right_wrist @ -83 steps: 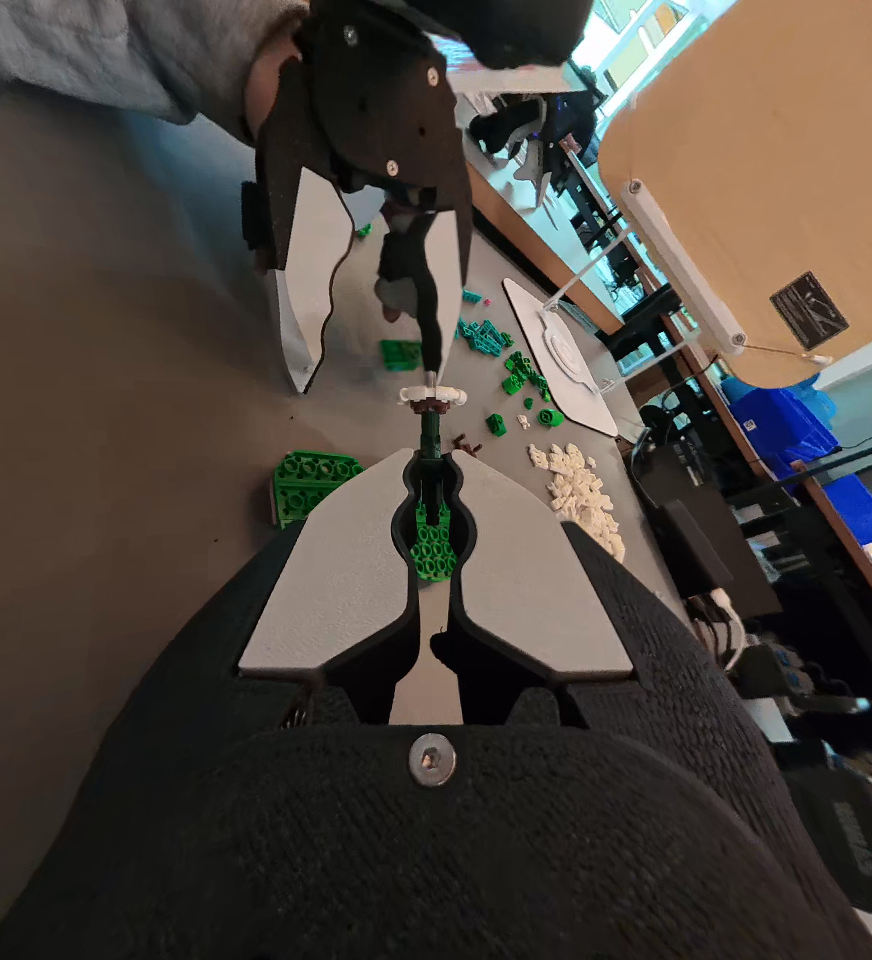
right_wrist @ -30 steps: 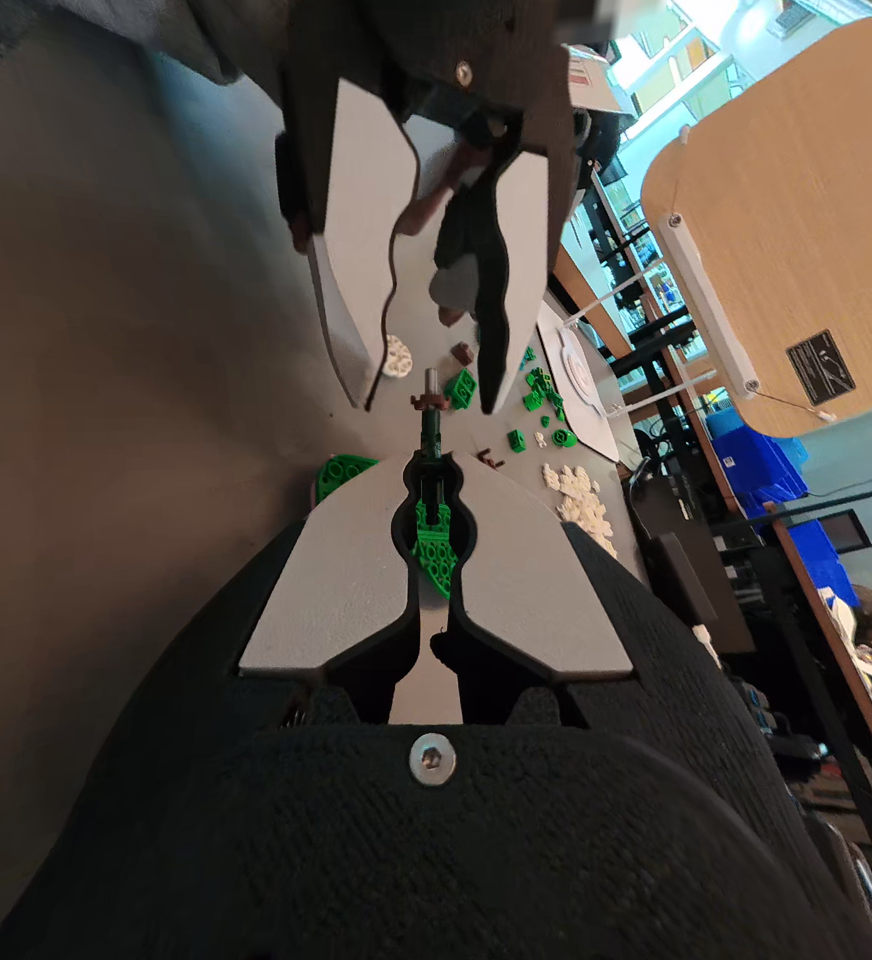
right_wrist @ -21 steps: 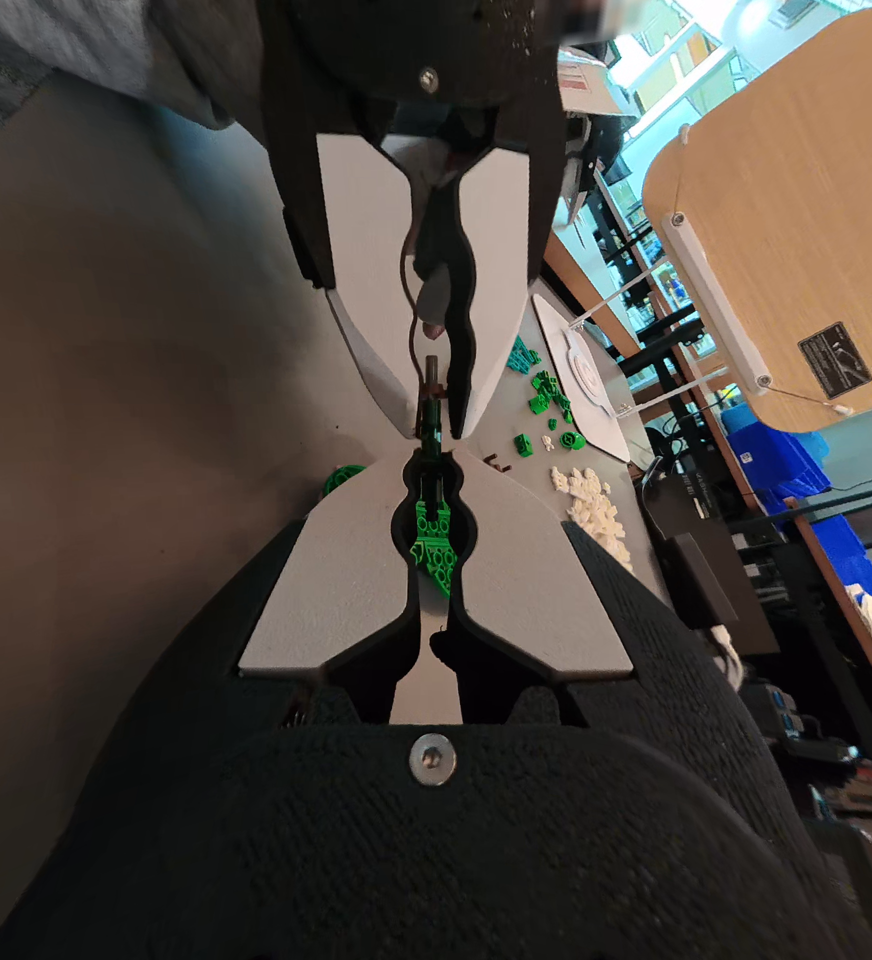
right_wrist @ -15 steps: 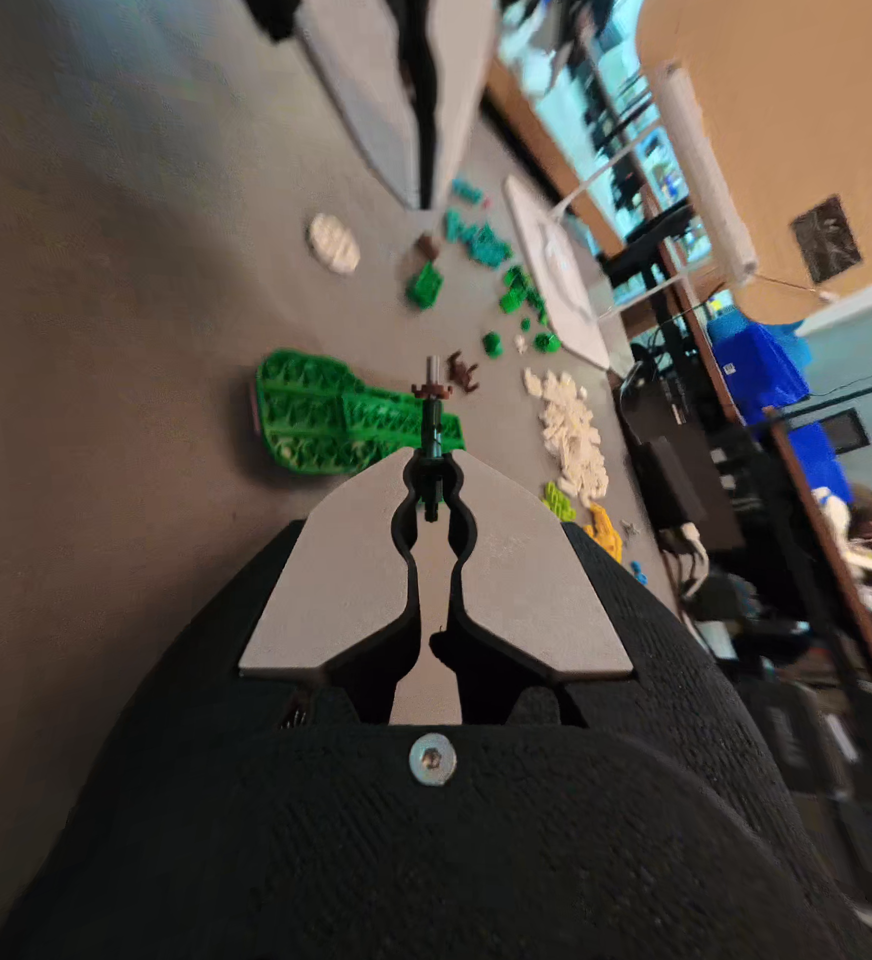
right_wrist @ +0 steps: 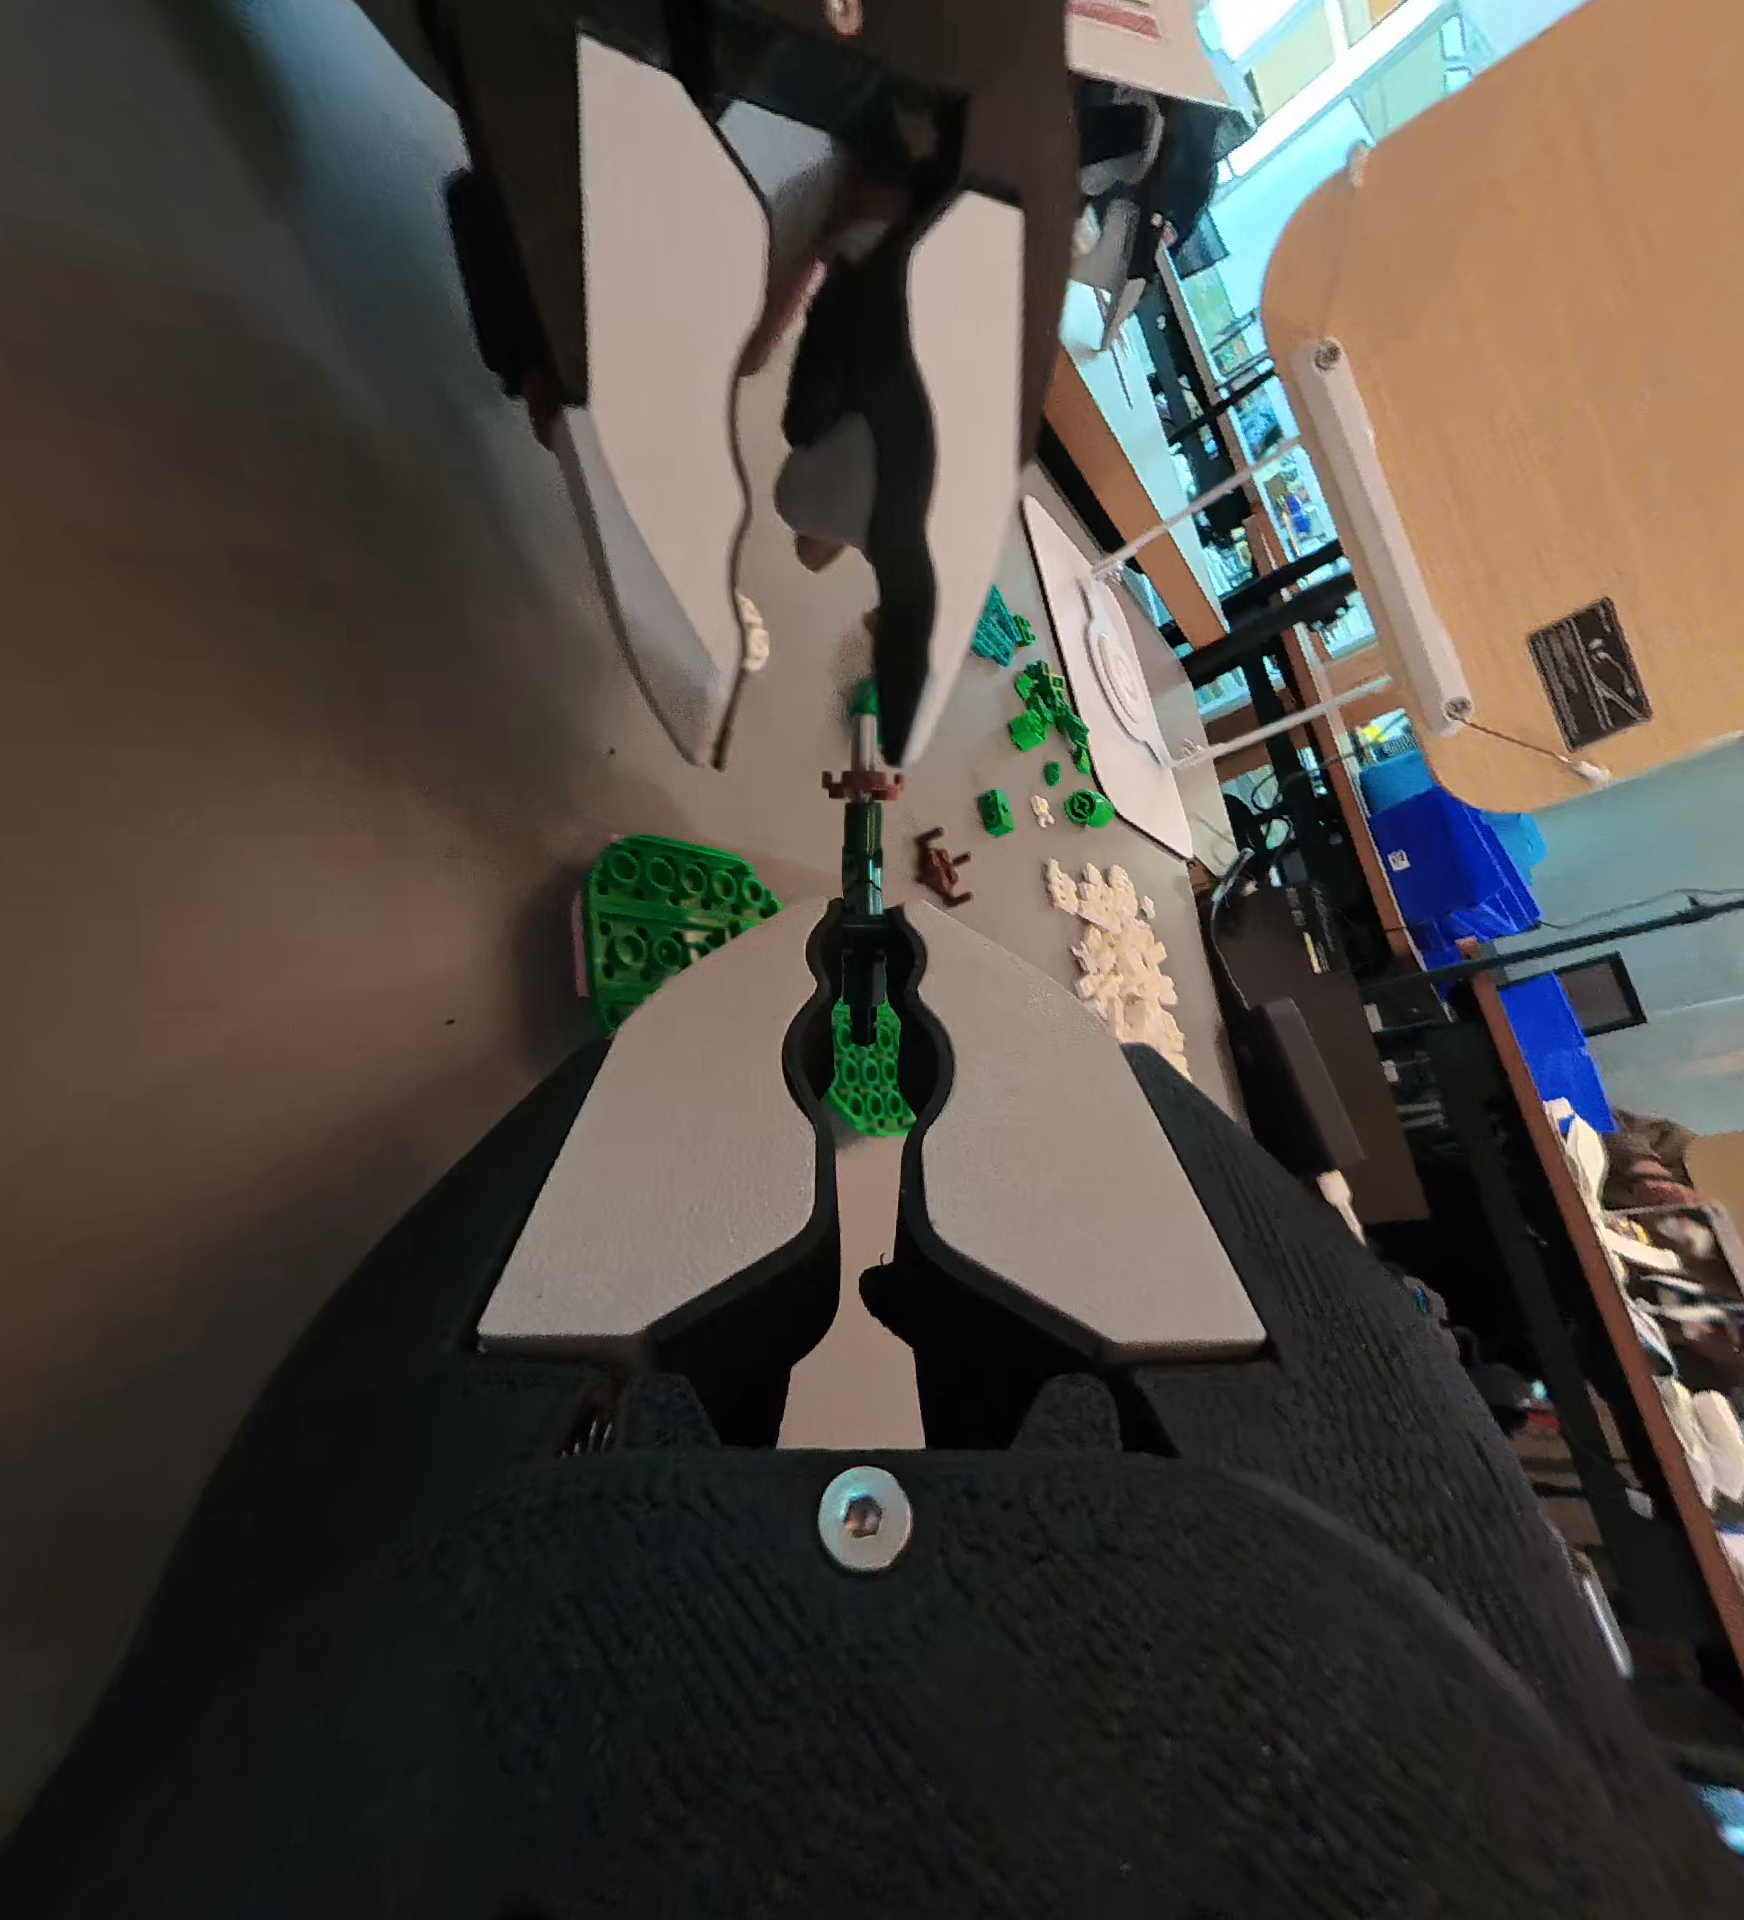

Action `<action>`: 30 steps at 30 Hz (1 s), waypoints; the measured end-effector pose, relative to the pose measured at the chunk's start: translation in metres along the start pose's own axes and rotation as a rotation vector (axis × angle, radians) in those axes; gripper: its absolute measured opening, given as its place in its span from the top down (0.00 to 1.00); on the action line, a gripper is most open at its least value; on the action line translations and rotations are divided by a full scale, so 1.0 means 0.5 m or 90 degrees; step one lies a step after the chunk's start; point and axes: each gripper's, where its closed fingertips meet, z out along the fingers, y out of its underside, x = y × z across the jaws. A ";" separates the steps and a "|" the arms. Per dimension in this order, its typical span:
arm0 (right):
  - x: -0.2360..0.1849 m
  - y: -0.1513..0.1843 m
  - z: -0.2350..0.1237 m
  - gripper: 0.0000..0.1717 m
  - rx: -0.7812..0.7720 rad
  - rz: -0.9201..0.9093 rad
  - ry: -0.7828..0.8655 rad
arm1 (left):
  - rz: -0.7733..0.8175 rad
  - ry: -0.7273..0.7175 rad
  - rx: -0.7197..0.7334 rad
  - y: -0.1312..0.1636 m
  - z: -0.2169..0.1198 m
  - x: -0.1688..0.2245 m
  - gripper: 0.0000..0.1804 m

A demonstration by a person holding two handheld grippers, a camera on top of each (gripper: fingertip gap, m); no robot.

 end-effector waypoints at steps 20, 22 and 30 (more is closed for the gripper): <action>-0.019 -0.017 0.001 0.96 0.011 -0.006 -0.024 | 0.073 -0.023 0.038 -0.032 0.004 0.009 0.90; -0.016 -0.008 0.002 0.96 -0.012 -0.017 -0.016 | 0.075 -0.026 0.040 -0.033 -0.001 0.007 0.90; 0.053 0.070 -0.031 0.96 -0.106 0.007 0.071 | -0.018 -0.052 -0.009 0.012 -0.075 -0.054 0.90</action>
